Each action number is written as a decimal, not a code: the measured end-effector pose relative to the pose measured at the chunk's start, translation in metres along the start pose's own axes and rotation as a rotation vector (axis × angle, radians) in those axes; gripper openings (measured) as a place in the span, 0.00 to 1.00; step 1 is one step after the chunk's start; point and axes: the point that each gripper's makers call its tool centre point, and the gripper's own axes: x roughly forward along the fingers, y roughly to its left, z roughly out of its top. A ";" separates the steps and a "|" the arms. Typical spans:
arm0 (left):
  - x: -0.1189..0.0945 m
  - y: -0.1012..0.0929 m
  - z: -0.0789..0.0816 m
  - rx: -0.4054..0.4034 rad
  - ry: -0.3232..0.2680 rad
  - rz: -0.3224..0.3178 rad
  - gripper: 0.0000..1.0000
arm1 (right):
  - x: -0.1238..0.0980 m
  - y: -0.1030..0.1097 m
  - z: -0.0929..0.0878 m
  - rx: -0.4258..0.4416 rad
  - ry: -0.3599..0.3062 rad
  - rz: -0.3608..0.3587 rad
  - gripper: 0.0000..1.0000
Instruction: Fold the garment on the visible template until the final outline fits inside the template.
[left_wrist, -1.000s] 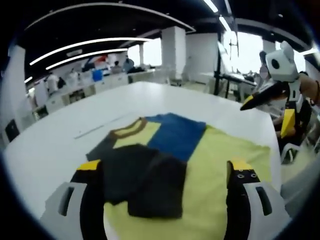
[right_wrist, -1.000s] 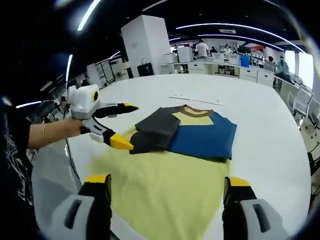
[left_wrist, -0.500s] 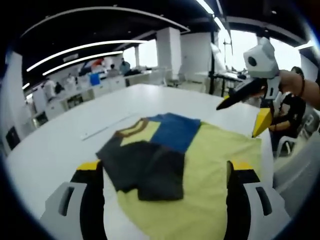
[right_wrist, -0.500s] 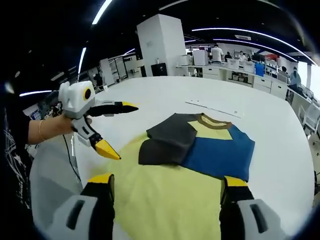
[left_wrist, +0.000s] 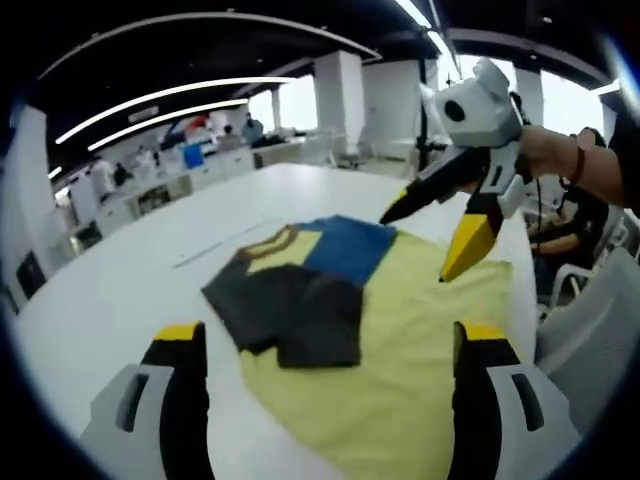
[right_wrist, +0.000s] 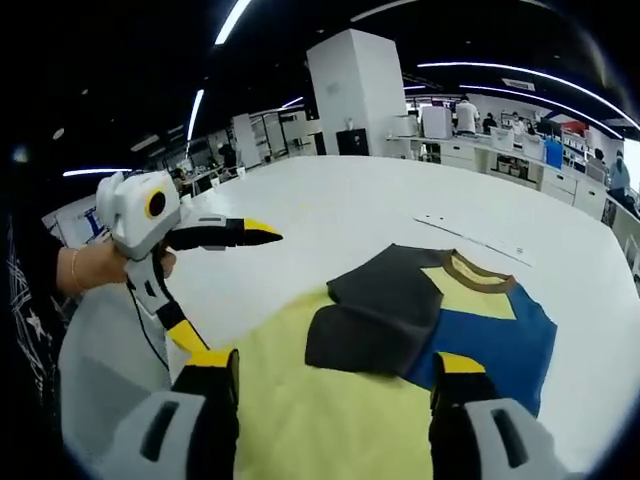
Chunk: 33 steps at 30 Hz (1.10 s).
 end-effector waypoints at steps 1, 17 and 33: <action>-0.002 0.000 -0.001 0.000 0.002 0.001 0.99 | 0.003 0.001 0.001 -0.004 -0.001 0.005 0.77; -0.026 -0.009 -0.015 -0.097 0.014 -0.004 0.99 | 0.064 0.022 -0.003 -0.106 0.051 0.094 0.63; -0.038 -0.005 -0.028 -0.130 0.022 0.026 0.95 | 0.122 0.030 -0.016 -0.154 0.099 0.114 0.43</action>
